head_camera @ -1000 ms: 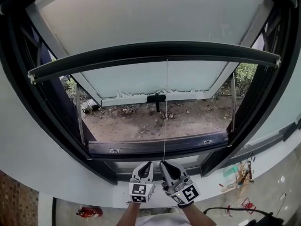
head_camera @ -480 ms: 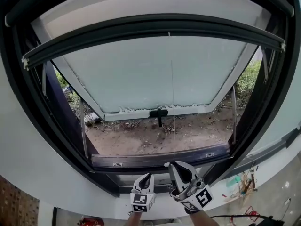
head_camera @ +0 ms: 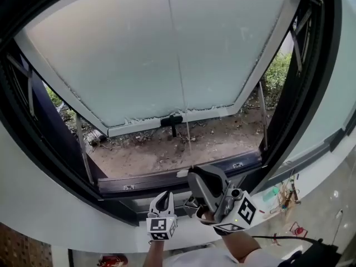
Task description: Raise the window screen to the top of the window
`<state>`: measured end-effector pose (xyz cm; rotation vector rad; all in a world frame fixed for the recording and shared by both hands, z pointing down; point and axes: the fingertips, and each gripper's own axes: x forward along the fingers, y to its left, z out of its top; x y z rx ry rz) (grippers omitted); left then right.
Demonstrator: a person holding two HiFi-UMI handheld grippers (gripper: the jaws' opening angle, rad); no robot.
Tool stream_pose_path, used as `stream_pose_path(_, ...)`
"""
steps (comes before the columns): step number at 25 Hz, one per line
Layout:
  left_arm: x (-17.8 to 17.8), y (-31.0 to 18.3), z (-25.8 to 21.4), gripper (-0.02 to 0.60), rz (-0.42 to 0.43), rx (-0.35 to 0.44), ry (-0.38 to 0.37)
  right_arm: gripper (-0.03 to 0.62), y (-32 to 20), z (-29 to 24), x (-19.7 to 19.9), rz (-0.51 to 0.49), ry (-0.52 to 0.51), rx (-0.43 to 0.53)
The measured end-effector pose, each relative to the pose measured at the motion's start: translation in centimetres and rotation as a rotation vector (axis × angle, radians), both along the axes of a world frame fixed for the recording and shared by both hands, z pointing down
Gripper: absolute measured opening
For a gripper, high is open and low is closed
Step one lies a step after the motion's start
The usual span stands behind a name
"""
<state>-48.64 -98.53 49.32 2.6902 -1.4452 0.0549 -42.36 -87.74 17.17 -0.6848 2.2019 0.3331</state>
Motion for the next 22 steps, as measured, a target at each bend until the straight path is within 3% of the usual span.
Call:
stream_pose_path(3,0.1,0.1,-0.1,0.012,-0.002,0.003,0.004,0.003,-0.2,0.8,0.5,-0.004,0.0,-0.013)
stream_pose_path(6,0.2,0.3,-0.1,0.012,-0.002,-0.001,0.011,0.002,-2.3,5.3,0.2,0.064,0.123,-0.13)
stream_pose_path(8,0.1,0.2,-0.3,0.012,-0.006,0.005,0.019,0.002,-4.7,10.3,0.4,0.21,0.265,-0.255)
stream_pose_path(11,-0.2,0.1,-1.2,0.002,-0.02,0.033,0.029,0.002,-8.0,19.2,2.6,0.601,0.55,-0.429)
stream_pose_path(12,-0.3,0.1,-1.6,0.002,-0.022,0.04,0.033,0.002,-8.5,21.7,3.1,0.667,0.6,-0.474)
stream_pose_path(17,0.5,0.7,-3.0,0.002,-0.002,0.068,0.062,0.002,-8.5,29.0,3.4,0.547,0.554,-0.709)
stream_pose_path(22,2.3,1.4,-4.1,0.002,0.042,0.109,0.068,0.002,-8.2,29.2,4.1,0.562,0.548,-0.694)
